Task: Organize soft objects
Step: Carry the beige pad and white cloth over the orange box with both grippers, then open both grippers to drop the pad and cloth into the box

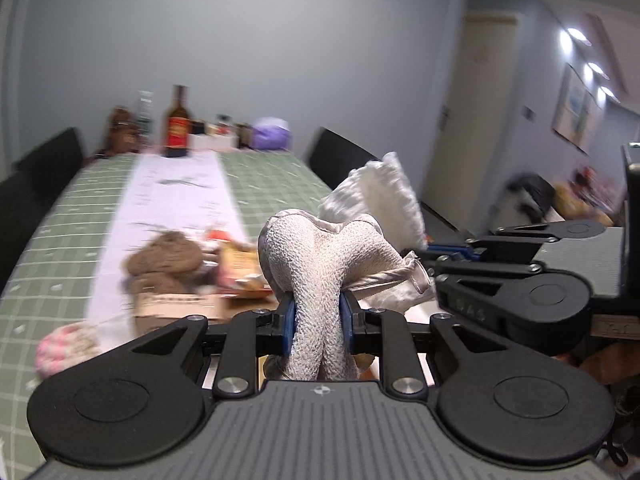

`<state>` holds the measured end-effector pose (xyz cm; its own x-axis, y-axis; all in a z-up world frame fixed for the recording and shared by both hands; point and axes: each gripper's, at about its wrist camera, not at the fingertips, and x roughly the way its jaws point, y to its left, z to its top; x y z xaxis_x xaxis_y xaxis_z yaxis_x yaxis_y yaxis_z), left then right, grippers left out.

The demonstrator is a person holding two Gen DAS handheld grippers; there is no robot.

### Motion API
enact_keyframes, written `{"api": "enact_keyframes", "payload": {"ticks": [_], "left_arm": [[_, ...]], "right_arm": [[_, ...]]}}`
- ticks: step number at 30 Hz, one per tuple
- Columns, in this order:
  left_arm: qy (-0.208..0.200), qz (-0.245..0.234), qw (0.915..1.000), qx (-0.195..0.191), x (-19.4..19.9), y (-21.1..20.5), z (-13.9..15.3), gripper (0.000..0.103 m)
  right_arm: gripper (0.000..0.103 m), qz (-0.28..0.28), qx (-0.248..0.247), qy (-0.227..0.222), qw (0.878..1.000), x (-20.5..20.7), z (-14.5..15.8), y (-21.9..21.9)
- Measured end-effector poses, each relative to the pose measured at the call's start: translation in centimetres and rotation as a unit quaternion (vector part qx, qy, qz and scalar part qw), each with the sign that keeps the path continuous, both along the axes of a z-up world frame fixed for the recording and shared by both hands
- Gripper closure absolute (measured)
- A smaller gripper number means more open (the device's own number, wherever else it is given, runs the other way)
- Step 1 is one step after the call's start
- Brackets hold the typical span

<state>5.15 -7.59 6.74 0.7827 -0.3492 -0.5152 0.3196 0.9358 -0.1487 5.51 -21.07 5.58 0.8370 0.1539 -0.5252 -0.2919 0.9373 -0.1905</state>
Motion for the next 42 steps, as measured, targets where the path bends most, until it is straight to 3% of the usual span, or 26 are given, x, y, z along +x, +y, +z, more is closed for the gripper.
{"api": "enact_keyframes", "payload": {"ticks": [5,12,23,28,34,42], "left_arm": [[0.016,-0.074,0.9946,0.071,2.1,-5.6,-0.9,0.078],[0.059,-0.139,0.9754,0.161,4.9,-10.6,-4.1,0.077],[0.101,-0.180,0.9499,0.235,7.1,-13.3,-8.6,0.075],[0.113,-0.186,0.9382,0.269,7.4,-14.2,-10.0,0.072],[0.133,-0.182,0.9374,0.265,8.3,-14.2,-10.6,0.070],[0.160,-0.168,0.9433,0.237,9.1,-13.4,-10.6,0.056]], "right_arm": [[0.096,-0.032,-0.014,0.075,0.997,1.2,-1.1,-3.9],[0.096,-0.049,-0.030,0.166,0.984,2.6,-3.8,-7.4],[0.096,-0.028,-0.014,0.267,0.963,5.4,-7.5,-9.3],[0.095,-0.022,-0.013,0.286,0.958,6.0,-8.6,-9.5],[0.094,-0.017,0.008,0.307,0.951,6.7,-8.8,-9.7],[0.091,-0.027,0.004,0.323,0.946,7.1,-8.8,-9.7]]}}
